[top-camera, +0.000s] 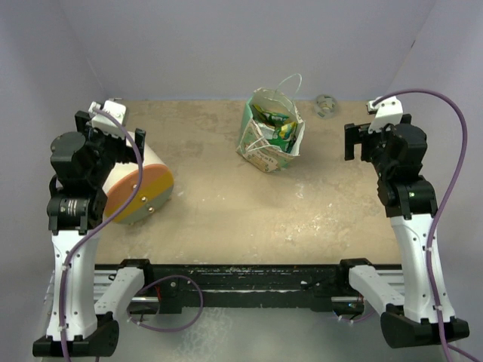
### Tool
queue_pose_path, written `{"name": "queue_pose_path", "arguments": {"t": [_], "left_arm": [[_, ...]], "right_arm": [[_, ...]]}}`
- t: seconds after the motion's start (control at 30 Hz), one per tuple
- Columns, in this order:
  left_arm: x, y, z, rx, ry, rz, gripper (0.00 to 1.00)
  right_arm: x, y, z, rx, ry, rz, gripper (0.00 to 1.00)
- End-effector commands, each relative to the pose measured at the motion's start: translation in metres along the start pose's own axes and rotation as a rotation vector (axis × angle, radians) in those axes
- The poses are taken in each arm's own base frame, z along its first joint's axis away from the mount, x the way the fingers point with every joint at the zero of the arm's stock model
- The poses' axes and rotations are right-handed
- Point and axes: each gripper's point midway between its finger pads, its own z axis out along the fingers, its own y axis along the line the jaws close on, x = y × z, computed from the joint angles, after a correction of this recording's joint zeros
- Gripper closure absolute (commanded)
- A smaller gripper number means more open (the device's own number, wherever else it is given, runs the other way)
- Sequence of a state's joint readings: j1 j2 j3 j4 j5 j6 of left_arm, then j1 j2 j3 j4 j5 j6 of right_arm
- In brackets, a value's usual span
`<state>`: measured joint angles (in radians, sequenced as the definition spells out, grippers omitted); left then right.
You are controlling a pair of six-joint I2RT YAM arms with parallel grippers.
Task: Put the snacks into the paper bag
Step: Reset both arms
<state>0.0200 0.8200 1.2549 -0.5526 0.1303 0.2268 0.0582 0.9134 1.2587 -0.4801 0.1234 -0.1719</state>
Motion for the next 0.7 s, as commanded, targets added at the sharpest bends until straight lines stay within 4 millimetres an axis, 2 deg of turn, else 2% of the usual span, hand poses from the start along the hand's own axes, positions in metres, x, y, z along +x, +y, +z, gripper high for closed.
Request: {"name": "queue_pose_path", "arguments": {"t": [0.0,0.2,0.33,0.47,0.57,0.67], "left_arm": [[-0.023,0.005,-0.02,-0.04,-0.107,-0.006,0.01],[-0.022,-0.005,-0.035,0.0,-0.125,-0.016,0.01],[-0.017,0.001,-0.036,-0.041,-0.118,-0.028,0.01],[-0.021,0.004,-0.026,-0.052,-0.132,-0.031,0.01],[-0.017,0.005,-0.01,-0.048,-0.115,-0.056,0.01],[-0.009,0.002,0.003,-0.025,-0.071,-0.069,0.01]], "right_arm": [[-0.018,-0.005,-0.007,0.007,-0.076,-0.012,0.01],[-0.017,0.007,-0.015,-0.068,-0.1,0.01,0.0],[-0.02,0.012,-0.018,-0.101,-0.104,0.019,0.0],[-0.028,0.013,-0.02,-0.118,-0.115,0.005,0.0],[-0.039,0.003,-0.016,-0.085,-0.139,-0.028,0.0],[-0.041,0.001,-0.012,-0.084,-0.131,-0.025,0.0]]}}
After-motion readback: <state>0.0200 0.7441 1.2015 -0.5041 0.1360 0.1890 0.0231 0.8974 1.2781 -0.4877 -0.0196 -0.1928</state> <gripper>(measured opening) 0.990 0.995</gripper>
